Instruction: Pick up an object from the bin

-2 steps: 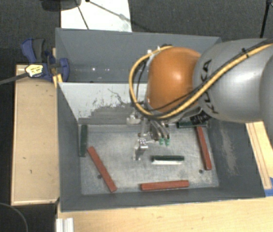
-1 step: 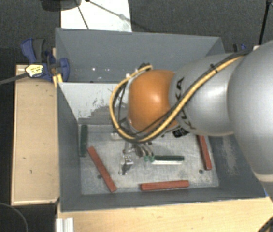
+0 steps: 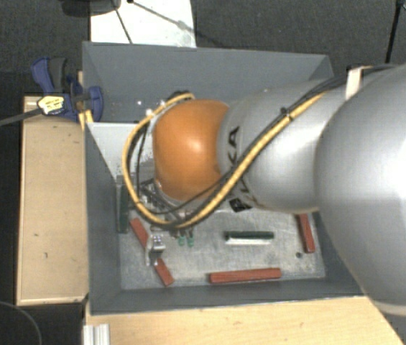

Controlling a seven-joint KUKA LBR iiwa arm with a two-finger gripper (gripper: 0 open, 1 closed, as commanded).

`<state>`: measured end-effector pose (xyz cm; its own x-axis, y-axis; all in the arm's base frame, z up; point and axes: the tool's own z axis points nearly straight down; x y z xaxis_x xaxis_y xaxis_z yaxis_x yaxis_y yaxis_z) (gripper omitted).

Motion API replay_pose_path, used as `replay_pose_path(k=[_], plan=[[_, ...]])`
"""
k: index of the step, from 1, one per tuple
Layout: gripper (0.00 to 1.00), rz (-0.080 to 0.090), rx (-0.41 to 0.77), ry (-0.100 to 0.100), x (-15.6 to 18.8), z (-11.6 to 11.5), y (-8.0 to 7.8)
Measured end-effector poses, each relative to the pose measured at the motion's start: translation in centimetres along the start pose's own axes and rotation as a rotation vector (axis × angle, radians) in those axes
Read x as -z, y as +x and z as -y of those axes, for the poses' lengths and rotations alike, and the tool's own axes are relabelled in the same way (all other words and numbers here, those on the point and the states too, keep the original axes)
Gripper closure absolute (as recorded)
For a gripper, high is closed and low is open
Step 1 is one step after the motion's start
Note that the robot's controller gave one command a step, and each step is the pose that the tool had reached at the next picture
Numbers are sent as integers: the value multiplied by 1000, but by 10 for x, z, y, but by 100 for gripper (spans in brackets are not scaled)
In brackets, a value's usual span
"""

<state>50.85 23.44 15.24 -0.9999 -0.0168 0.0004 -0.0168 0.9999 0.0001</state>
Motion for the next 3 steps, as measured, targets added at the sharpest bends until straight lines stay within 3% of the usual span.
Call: replay_pose_path(k=[1, 2, 3], plan=[[0, 4, -54, -3, 4, -11, 1], [0, 4, -211, -3, -75, 17, 16], [100, 5, -342, 0, -81, 3, -1]])
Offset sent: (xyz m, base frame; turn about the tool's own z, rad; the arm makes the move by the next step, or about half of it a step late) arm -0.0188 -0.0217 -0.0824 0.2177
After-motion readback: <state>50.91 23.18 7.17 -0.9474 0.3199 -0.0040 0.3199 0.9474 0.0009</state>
